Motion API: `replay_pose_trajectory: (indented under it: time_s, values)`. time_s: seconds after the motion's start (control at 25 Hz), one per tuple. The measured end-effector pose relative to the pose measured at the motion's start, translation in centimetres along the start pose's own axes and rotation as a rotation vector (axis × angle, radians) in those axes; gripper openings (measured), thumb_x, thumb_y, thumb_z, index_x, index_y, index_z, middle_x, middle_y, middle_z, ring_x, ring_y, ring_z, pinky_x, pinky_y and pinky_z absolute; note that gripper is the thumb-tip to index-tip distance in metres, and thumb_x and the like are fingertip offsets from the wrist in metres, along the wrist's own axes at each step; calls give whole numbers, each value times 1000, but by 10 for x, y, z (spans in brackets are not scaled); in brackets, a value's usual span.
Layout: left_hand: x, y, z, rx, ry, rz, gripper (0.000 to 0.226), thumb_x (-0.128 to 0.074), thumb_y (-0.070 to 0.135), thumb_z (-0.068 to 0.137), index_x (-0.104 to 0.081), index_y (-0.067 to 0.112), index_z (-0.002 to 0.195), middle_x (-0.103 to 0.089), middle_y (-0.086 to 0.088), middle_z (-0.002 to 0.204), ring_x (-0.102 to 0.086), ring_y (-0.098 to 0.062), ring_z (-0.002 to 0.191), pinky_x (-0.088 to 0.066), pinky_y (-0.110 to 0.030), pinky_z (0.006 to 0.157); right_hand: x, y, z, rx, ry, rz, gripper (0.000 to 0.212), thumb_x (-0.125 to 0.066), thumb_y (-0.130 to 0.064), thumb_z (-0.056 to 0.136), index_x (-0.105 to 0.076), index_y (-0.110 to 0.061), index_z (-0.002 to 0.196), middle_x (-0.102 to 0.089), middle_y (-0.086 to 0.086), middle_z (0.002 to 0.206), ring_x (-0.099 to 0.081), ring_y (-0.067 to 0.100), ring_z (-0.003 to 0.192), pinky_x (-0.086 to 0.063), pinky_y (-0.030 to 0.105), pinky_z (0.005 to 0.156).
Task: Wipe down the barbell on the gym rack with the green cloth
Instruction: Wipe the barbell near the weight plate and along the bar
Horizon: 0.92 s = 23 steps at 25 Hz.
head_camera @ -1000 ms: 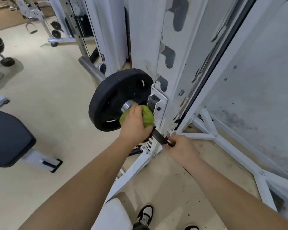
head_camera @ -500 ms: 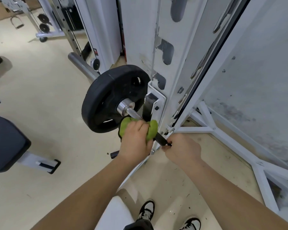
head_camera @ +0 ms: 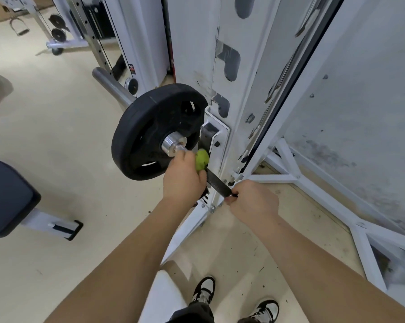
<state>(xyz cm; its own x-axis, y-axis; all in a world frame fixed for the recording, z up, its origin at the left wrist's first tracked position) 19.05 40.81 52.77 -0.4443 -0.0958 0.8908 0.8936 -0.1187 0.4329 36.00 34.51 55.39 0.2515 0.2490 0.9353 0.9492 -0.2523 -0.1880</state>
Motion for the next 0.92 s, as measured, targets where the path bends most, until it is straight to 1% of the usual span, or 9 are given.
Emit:
replay_pose_trajectory:
  time_s: [0.12,0.24,0.32,0.4,0.48,0.6,0.72,0.84,0.92]
  values:
    - [-2,2,-26,-384,-60,66,27,-57,20,81,-65,7,103,-60,-13,96,-59,-38,87,-50,-48,79,0,-2,0,-4,-7,3,15,-65,-38,87,-70,-25,85,-57,-6,64,-61,23,67,-41,24,57]
    - [15,-1,-33,-525,-160,-56,32,-68,11,78,-66,8,110,-61,-11,101,-62,-34,89,-47,-36,74,3,-2,1,-2,-20,7,15,-65,-38,86,-72,-25,82,-61,-6,65,-63,21,66,-41,23,56]
    - [38,-7,-20,-290,-71,-230,34,-66,8,84,-64,11,118,-62,-11,109,-63,-33,94,-45,-34,75,7,-3,1,-3,-27,-3,15,-66,-39,86,-72,-26,81,-62,-6,65,-60,19,63,-39,22,54]
    - [54,-20,2,76,173,-353,34,-63,14,90,-59,14,124,-60,-11,118,-62,-31,99,-46,-37,81,8,-3,1,-8,-36,-13,17,-66,-40,87,-72,-25,82,-63,-6,65,-60,17,61,-38,21,53]
    - [48,-16,17,194,171,-264,37,-62,21,91,-56,15,127,-58,-12,121,-61,-35,100,-46,-39,80,8,-4,1,-18,-56,-13,17,-66,-41,88,-73,-26,84,-64,-6,65,-62,18,63,-38,21,53]
    - [13,-2,10,-6,-45,4,45,-64,32,84,-52,11,122,-56,-15,117,-61,-40,93,-40,-35,68,6,-5,1,-8,-42,-34,18,-65,-42,89,-73,-27,86,-62,-6,65,-64,21,67,-39,23,55]
    - [13,-11,16,-122,-127,53,45,-64,40,80,-53,13,114,-58,-10,109,-61,-37,84,-47,-36,64,4,-5,-1,-6,-32,-32,15,-64,-40,90,-71,-28,88,-61,-6,66,-64,22,69,-41,25,56]
    - [20,-7,13,-402,-127,87,35,-65,35,70,-60,16,100,-56,-3,93,-62,-33,73,-52,-37,59,3,-7,-1,0,-3,-41,11,-63,-37,89,-68,-27,89,-58,-6,67,-63,23,70,-41,25,57]
    - [10,3,-9,-607,-222,90,27,-68,26,68,-63,16,92,-57,-3,88,-60,-30,69,-49,-35,56,3,-7,0,3,11,-55,4,-62,-30,87,-65,-27,87,-58,-7,68,-60,23,70,-38,25,56]
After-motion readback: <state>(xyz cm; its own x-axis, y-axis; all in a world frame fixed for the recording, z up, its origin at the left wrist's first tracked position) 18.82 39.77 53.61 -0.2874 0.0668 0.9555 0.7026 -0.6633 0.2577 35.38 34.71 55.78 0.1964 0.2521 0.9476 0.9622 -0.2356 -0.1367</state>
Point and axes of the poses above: each hand's wrist, its own z-axis towards the middle knuckle, its own x-axis out of the back of the hand, y = z × x, the point moved 2 cm from there along z, towards the middle knuckle
